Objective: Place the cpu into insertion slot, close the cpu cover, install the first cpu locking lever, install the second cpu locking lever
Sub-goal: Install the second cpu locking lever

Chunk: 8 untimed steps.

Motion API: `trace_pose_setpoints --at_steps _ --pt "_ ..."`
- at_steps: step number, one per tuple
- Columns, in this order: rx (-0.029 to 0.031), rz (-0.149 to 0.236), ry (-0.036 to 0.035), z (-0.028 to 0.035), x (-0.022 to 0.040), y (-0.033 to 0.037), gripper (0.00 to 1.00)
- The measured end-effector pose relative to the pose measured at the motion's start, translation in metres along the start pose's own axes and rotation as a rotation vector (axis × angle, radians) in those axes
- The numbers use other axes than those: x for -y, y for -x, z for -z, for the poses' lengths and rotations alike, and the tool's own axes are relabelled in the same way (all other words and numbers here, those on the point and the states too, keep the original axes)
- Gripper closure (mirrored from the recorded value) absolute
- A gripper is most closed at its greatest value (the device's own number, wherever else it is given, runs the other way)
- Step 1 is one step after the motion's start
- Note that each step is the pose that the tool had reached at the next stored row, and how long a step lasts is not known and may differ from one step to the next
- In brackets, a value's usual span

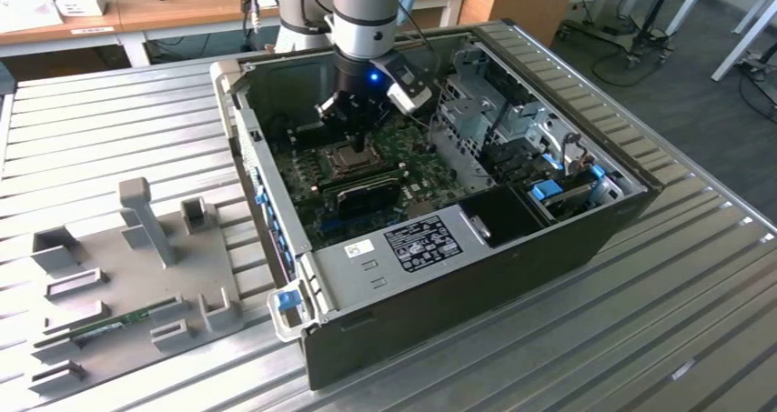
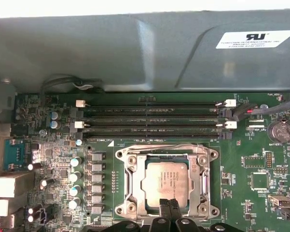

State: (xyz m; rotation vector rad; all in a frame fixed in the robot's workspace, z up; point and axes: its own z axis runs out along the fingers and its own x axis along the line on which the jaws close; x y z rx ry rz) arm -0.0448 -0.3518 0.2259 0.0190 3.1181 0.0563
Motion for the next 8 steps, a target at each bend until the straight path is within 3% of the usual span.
trace_pose_setpoints --at_steps 8 --pt "0.0 0.0 -0.0001 0.0 -0.0012 0.0 0.89"
